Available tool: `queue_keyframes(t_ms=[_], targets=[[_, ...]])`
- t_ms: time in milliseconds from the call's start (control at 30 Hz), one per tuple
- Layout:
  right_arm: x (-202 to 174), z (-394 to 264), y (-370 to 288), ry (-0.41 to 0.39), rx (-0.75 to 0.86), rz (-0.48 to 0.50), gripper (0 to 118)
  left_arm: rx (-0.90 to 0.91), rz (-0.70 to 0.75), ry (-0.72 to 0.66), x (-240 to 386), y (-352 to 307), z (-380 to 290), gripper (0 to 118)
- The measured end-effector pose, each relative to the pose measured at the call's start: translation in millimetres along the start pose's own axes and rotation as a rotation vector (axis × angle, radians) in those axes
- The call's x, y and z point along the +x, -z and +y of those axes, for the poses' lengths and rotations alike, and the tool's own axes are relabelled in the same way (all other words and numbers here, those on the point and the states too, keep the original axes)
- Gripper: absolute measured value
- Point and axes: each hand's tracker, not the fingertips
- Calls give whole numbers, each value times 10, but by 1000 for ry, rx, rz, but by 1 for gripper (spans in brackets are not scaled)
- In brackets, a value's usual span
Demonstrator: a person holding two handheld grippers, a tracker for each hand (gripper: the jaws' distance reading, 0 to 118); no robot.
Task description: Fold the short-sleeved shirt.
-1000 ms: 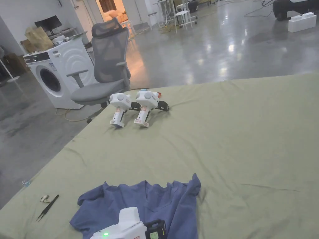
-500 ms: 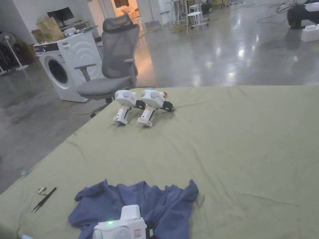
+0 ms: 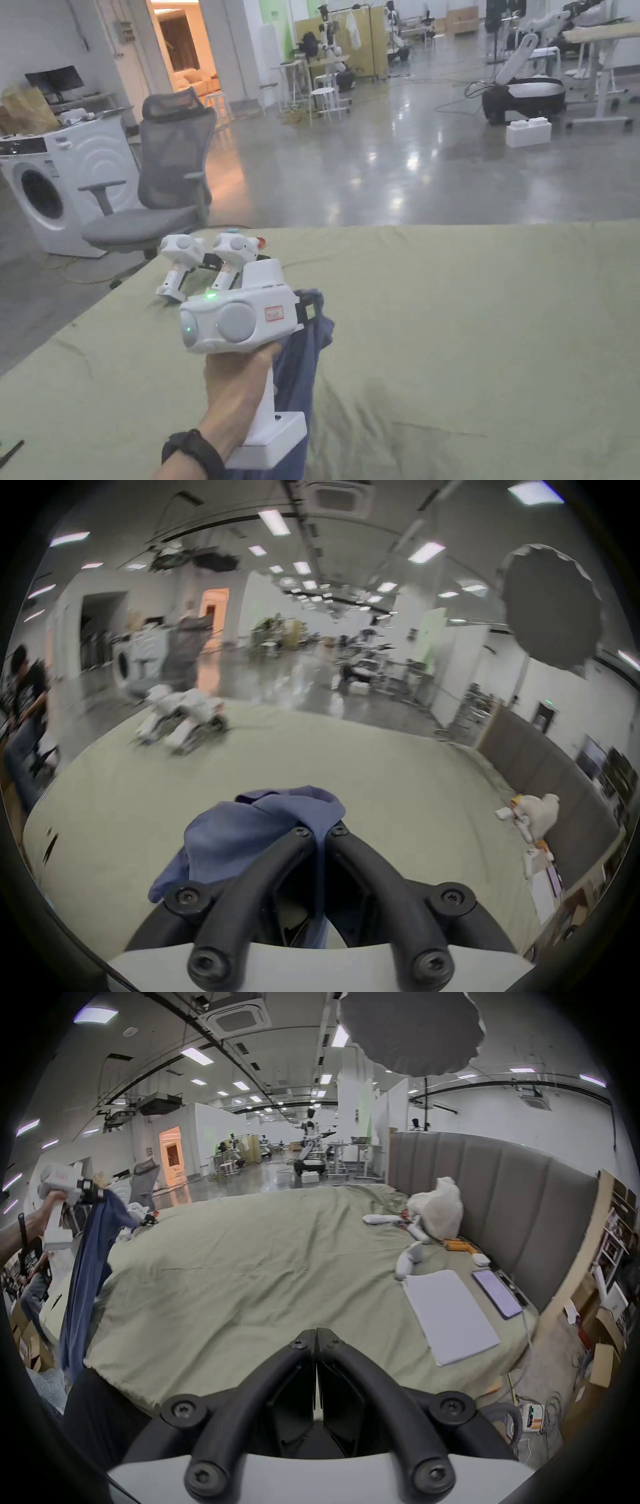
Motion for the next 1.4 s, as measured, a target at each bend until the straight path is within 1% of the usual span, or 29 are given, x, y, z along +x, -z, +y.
queue_keyframes(t_ms=[67,167,267,400,467,533,600,633,667,700,733,767,800,833,900,1000,1067,1133,1200,1267,1300,1333,1400], targets=[[111,-51,-70,34,-2,-33,0,18,-110,92,527,152,5,0],[268,-126,-105,87,-19,-84,0,-56,-232,220,1301,428,-336,0],[377,-165,-136,123,-29,-102,0,-188,-371,282,1975,643,-1046,0],[404,-199,-217,111,-15,-114,0,-327,-548,412,2761,512,-2096,0],[394,-221,-235,97,-18,-115,0,-392,-643,453,3080,335,-2581,0],[386,-248,-243,95,-23,-107,0,-422,-686,441,3297,144,-2955,0],[351,-264,-244,99,-26,-97,0,-449,-713,405,3416,-4,-3208,0],[334,-274,-243,103,-27,-91,0,-484,-755,418,3453,-99,-3304,0],[310,-270,-239,111,-28,-81,0,-476,-743,406,3453,-157,-3384,2],[283,-252,-229,125,-26,-72,0,-470,-733,400,3446,-200,-3431,12],[253,-237,-208,148,-19,-58,0,-464,-724,395,3414,-242,-3444,29],[219,-213,-184,166,-4,-40,0,-457,-734,366,3358,-259,-3419,61],[190,-187,-166,173,7,-25,0,-485,-761,333,3316,-262,-3371,77],[144,-127,-145,169,19,-5,0,-493,-746,309,3249,-306,-3262,81],[58,-27,-124,134,49,29,0,-373,-710,302,3034,-479,-2955,81],[-58,151,-89,64,99,81,0,-164,-604,305,2537,-851,-2362,81],[-138,278,-93,36,148,114,0,-24,-505,266,2131,-1193,-1945,81],[-206,396,-120,16,197,136,0,134,-393,261,1776,-1572,-1687,81],[-272,497,-170,2,245,150,0,254,-254,314,1509,-1951,-1525,81],[-319,575,-199,-11,271,162,0,358,-104,334,1307,-2317,-1455,79],[-344,608,-211,-26,279,162,0,397,-83,331,1233,-2457,-1451,77],[-371,642,-227,-56,292,159,0,437,-58,331,1144,-2618,-1456,72],[-408,705,-265,-122,315,129,0,479,10,346,1045,-2871,-1475,45]])
